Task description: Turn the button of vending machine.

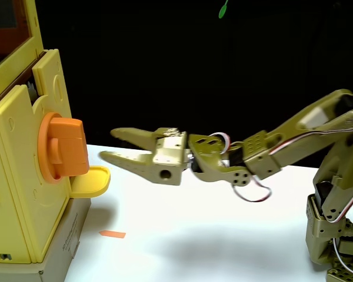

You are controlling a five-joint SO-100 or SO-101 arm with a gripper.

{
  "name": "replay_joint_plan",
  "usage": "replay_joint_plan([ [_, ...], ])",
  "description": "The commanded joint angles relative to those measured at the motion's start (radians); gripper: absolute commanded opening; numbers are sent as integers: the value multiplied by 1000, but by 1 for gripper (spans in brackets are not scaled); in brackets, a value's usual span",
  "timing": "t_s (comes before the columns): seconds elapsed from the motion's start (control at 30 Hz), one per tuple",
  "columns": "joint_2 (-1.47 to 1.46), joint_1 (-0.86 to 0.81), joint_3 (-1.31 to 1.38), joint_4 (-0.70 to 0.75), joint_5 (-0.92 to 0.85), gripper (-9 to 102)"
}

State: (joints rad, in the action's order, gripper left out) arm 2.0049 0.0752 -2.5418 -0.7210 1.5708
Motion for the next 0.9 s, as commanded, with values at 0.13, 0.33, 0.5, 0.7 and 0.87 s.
replay_joint_plan([
  [0.13,393,5,-229,195,-502,35],
  [0.33,635,20,-321,399,-1198,37],
  [0.5,638,23,-291,423,-1999,42],
  [0.7,468,-8,-291,296,-2542,42],
  [0.87,285,-34,-284,11,-2787,40],
])
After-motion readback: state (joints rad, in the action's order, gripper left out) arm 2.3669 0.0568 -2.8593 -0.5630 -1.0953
